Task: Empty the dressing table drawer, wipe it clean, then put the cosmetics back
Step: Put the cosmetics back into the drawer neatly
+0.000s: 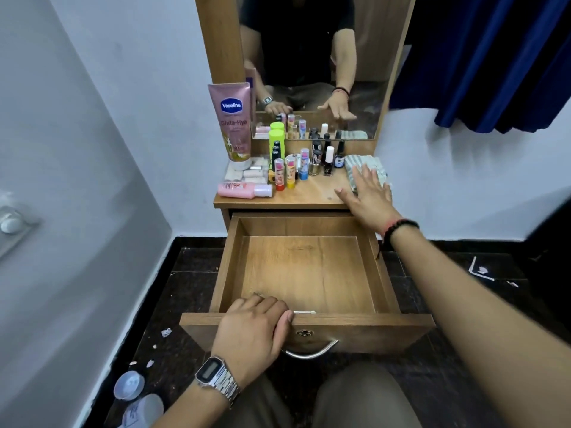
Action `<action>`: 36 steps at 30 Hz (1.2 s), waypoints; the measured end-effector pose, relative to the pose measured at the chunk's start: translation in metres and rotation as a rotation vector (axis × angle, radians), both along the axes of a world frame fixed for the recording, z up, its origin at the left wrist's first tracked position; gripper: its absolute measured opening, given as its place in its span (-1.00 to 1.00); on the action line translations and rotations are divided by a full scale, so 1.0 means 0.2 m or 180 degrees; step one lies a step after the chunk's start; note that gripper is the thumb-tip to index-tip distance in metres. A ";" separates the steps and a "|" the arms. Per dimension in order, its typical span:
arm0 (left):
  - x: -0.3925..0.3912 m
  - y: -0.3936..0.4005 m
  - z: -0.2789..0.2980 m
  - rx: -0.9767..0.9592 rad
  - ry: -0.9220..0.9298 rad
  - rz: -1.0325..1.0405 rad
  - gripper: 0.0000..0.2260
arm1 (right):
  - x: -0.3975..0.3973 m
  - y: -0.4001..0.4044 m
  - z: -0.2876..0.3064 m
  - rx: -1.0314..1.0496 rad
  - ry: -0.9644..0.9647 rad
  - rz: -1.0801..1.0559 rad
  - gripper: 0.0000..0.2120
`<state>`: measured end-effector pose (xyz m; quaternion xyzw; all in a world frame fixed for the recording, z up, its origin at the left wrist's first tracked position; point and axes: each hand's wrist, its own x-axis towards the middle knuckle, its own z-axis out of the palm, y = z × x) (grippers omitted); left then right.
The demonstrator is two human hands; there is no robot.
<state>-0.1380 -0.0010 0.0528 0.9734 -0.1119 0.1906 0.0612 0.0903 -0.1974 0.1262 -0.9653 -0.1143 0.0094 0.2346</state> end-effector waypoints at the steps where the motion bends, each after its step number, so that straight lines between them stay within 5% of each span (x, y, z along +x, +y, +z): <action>1: 0.00 0.00 0.00 0.0005 0.0001 -0.0004 -0.73 | -0.11 0.04 0.01 0.0165 0.0018 0.0021 -0.34; 9: -0.01 -0.02 0.05 -0.0329 0.0451 0.0305 -0.76 | -0.80 0.19 -0.25 0.0191 0.0493 0.0456 -0.39; 16: 0.20 0.06 0.24 -0.2209 0.1001 0.0428 -0.91 | -0.86 0.21 -0.25 -0.0466 0.0288 0.0608 -0.59; 22: 0.78 0.31 0.76 -0.1652 -0.0390 0.0581 -0.87 | -0.87 0.22 -0.26 -0.0408 0.0220 0.0674 -0.65; 25: 1.03 0.43 1.02 -0.1443 -0.0987 0.0916 -0.69 | -0.86 0.22 -0.26 -0.0319 0.0251 0.0662 -0.63; 29: 1.22 0.52 1.13 -0.0960 -0.0458 0.1262 -0.49 | -0.85 0.23 -0.27 -0.0323 0.0221 0.0668 -0.61; 36: 1.23 0.55 1.10 -0.0985 -0.0309 0.1231 -0.83 | -0.85 0.22 -0.28 -0.0242 0.0100 0.0643 -0.60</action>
